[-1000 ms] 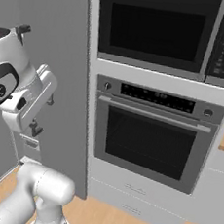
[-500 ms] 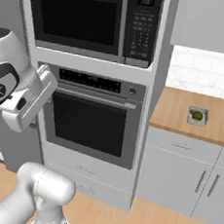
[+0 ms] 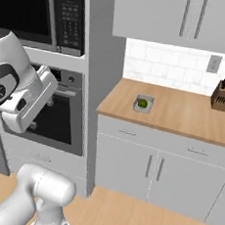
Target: Take the meat container that has the steak and place it on the second highest rack of the freezer. Then take the vegetable container that has the lime and mushroom and place it on the highest rack of the freezer.
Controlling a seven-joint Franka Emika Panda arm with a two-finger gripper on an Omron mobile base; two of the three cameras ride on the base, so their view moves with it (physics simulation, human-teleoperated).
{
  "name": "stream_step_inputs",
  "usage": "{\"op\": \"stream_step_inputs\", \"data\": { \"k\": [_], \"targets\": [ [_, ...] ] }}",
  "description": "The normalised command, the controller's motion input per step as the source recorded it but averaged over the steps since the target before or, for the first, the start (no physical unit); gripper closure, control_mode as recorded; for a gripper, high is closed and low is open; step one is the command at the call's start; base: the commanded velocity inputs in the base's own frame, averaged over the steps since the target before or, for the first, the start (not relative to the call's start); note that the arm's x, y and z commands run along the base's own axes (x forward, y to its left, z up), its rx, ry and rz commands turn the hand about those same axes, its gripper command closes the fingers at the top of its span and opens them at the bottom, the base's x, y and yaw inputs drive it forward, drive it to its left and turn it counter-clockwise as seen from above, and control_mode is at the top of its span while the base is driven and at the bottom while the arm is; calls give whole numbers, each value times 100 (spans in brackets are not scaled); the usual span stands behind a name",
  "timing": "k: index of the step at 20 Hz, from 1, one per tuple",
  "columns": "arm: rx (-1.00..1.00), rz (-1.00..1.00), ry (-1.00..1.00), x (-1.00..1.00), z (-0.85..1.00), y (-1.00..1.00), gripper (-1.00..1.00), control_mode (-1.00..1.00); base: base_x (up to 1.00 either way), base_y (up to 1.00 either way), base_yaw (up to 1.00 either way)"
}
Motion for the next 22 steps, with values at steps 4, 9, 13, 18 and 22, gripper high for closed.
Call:
{"op": "stream_step_inputs", "data": {
  "k": [4,9,13,18,22],
  "targets": [
    [0,0,0,0,0,0,-100,100,34,-94,0],
    [0,0,0,0,0,0,-100,100,46,-70,0],
    [0,0,0,0,0,0,-100,100,41,-56,0],
    [0,0,0,0,0,0,-100,100,27,-60,0],
    [0,0,0,0,0,0,-100,100,33,-66,-5]
  ]
}}
